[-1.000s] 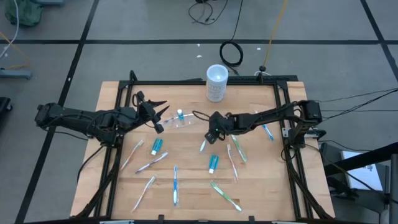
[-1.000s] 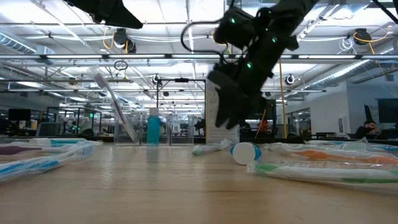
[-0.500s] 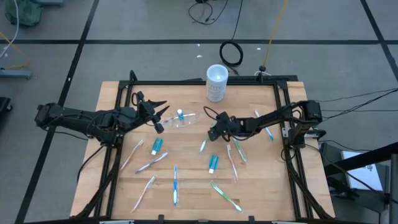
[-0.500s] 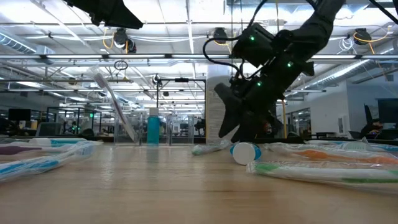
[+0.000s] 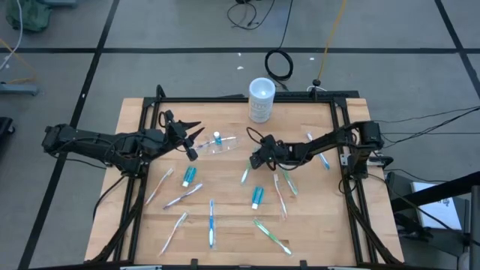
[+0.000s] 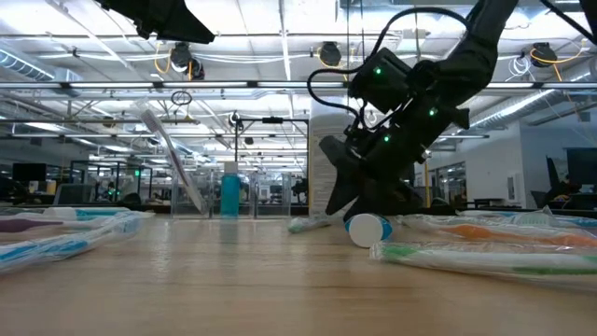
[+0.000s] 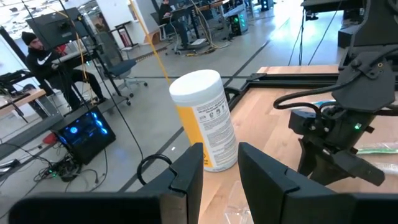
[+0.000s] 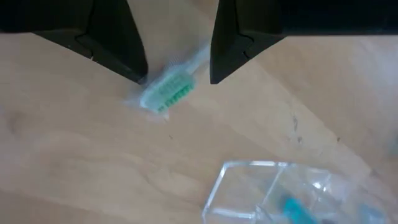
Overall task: Pick & Place toothbrushing station
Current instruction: Put the top left green toothbrush into the transparent organizer
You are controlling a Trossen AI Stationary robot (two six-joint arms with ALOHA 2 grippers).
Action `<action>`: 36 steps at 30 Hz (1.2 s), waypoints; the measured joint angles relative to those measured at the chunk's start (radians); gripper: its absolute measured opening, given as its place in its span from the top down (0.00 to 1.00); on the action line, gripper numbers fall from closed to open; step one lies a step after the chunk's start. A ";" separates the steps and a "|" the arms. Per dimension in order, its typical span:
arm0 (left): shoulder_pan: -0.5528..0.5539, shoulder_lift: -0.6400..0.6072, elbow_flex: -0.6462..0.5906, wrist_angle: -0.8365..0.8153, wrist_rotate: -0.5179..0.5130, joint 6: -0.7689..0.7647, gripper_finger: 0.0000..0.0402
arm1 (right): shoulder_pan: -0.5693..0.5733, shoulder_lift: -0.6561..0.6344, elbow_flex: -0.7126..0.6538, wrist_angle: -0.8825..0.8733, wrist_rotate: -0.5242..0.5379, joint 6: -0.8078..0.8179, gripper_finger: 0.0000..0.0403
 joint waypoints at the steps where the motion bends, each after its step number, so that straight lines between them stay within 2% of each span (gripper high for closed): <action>1: 0.000 0.000 0.000 0.000 0.000 0.000 0.74 | 0.000 0.006 0.000 0.007 0.004 -0.004 0.62; 7: 0.000 0.000 0.000 0.000 0.000 0.000 0.74 | -0.002 0.015 0.001 0.008 0.008 -0.030 0.73; 17: 0.000 0.000 0.000 0.000 0.000 0.000 0.74 | -0.003 0.017 0.000 0.008 0.004 -0.059 0.98; 31: 0.000 0.000 0.000 0.000 0.000 0.000 0.74 | -0.013 0.021 -0.002 0.124 -0.071 -0.172 1.00; 36: 0.000 0.000 0.000 0.000 0.000 0.000 0.74 | -0.013 0.003 -0.003 0.117 -0.074 -0.198 1.00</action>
